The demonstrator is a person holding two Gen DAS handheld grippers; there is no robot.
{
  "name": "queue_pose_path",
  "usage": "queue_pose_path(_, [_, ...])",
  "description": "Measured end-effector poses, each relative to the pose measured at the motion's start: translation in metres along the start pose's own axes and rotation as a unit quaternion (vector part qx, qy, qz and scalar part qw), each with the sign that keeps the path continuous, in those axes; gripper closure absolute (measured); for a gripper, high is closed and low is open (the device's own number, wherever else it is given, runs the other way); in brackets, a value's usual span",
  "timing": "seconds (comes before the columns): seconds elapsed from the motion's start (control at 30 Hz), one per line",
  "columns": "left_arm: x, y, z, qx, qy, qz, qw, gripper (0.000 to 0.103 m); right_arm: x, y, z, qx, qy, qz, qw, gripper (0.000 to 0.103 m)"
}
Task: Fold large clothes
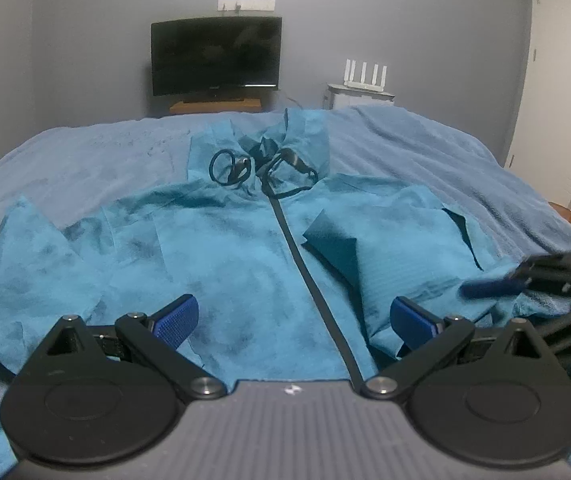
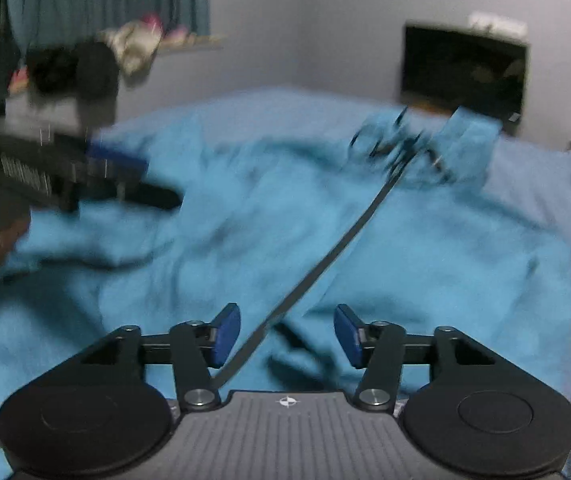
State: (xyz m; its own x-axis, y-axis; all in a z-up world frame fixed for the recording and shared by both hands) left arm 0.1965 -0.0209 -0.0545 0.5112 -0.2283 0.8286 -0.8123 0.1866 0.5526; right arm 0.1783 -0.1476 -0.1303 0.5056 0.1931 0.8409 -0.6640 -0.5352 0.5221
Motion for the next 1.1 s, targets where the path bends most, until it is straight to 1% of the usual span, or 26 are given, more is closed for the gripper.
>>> queue_pose_path(0.1, [0.001, 0.002, 0.002, -0.007, 0.0, 0.001, 1.0, 0.0, 0.014, 0.027, 0.015, -0.022, -0.022, 0.04, 0.999, 0.04])
queue_pose_path(0.17, [0.001, 0.0, 0.006, -0.015, -0.001, -0.001, 0.9999, 0.0, 0.027, 0.041, 0.03, -0.045, -0.04, 0.066, 0.996, 0.036])
queue_pose_path(0.2, [0.001, -0.004, 0.011, -0.021, -0.003, -0.004, 0.9998, 0.0, 0.031, 0.051, 0.039, -0.054, -0.056, 0.083, 0.993, 0.035])
queue_pose_path(0.23, [0.002, -0.009, 0.017, -0.028, -0.007, -0.01, 0.9995, 0.0, 0.036, 0.061, 0.05, -0.065, -0.08, 0.102, 0.989, 0.03])
queue_pose_path(0.27, [0.004, -0.015, 0.025, -0.034, -0.014, -0.017, 0.9992, 0.0, 0.041, 0.071, 0.064, -0.084, -0.111, 0.12, 0.983, 0.027])
queue_pose_path(0.33, [0.013, -0.028, 0.046, -0.047, -0.041, -0.022, 0.9978, 0.0, 0.043, 0.087, 0.096, -0.122, -0.179, 0.147, 0.965, 0.027])
queue_pose_path(0.4, [0.025, -0.041, 0.074, -0.06, -0.076, -0.018, 0.9951, 0.0, 0.037, 0.097, 0.128, -0.155, -0.258, 0.157, 0.941, 0.027])
queue_pose_path(0.5, [0.036, -0.063, 0.123, -0.09, -0.131, -0.017, 0.9871, 0.0, 0.016, 0.104, 0.171, -0.219, -0.35, 0.146, 0.899, 0.027])
queue_pose_path(0.57, [0.038, -0.079, 0.156, -0.11, -0.165, -0.025, 0.9799, 0.0, 0.002, 0.105, 0.189, -0.245, -0.388, 0.14, 0.877, 0.027])
queue_pose_path(0.63, [0.034, -0.097, 0.186, -0.118, -0.196, -0.037, 0.9727, 0.0, -0.008, 0.106, 0.2, -0.255, -0.42, 0.142, 0.859, 0.027])
queue_pose_path(0.67, [0.03, -0.105, 0.198, -0.116, -0.213, -0.043, 0.9693, 0.0, -0.012, 0.106, 0.204, -0.258, -0.432, 0.144, 0.852, 0.027])
queue_pose_path(0.7, [0.028, -0.114, 0.21, -0.108, -0.232, -0.047, 0.9656, 0.0, -0.014, 0.103, 0.206, -0.26, -0.44, 0.146, 0.847, 0.026])
queue_pose_path(0.73, [0.025, -0.122, 0.22, -0.093, -0.252, -0.048, 0.9622, 0.001, -0.015, 0.103, 0.208, -0.261, -0.443, 0.147, 0.845, 0.026])
queue_pose_path(0.77, [0.024, -0.128, 0.227, -0.075, -0.272, -0.045, 0.9583, 0.013, -0.016, 0.1, 0.207, -0.263, -0.44, 0.146, 0.846, 0.025])
queue_pose_path(0.8, [0.022, -0.134, 0.232, -0.055, -0.297, -0.045, 0.9522, 0.026, -0.016, 0.098, 0.207, -0.265, -0.436, 0.144, 0.848, 0.025])
queue_pose_path(0.83, [0.021, -0.139, 0.235, -0.042, -0.314, -0.049, 0.9471, 0.063, -0.016, 0.094, 0.205, -0.265, -0.431, 0.141, 0.851, 0.025])
queue_pose_path(0.87, [0.021, -0.143, 0.233, -0.038, -0.317, -0.052, 0.9462, 0.084, -0.017, 0.09, 0.201, -0.264, -0.427, 0.138, 0.854, 0.025])
queue_pose_path(0.9, [0.025, -0.141, 0.228, -0.042, -0.302, -0.046, 0.9514, 0.089, -0.016, 0.088, 0.199, -0.262, -0.425, 0.137, 0.856, 0.025])
queue_pose_path(0.93, [0.032, -0.136, 0.219, -0.041, -0.28, -0.028, 0.9587, 0.09, -0.017, 0.088, 0.199, -0.26, -0.425, 0.136, 0.857, 0.025])
queue_pose_path(0.97, [0.039, -0.13, 0.209, -0.036, -0.263, -0.012, 0.964, 0.093, -0.018, 0.084, 0.203, -0.259, -0.425, 0.135, 0.857, 0.024])
queue_pose_path(1.03, [0.053, -0.115, 0.179, -0.013, -0.225, 0.017, 0.9741, 0.094, -0.018, 0.086, 0.205, -0.257, -0.426, 0.135, 0.857, 0.024])
queue_pose_path(1.1, [0.066, -0.099, 0.142, 0.006, -0.179, 0.035, 0.9833, 0.095, -0.019, 0.085, 0.207, -0.255, -0.427, 0.133, 0.857, 0.024])
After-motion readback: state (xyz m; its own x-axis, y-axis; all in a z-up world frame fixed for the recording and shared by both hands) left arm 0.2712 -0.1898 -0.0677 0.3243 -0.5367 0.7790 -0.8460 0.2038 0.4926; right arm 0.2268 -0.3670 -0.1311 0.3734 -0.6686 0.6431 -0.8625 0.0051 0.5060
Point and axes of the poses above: each gripper's, at about its wrist camera, not at the fingertips, and y roughly against the way its jaws point, z to its right, x to its top, the point moved 9 cm from there along -y, roughly the way its jaws point, and after that the axes turned 10 degrees about -y, right-handed, at the moved point
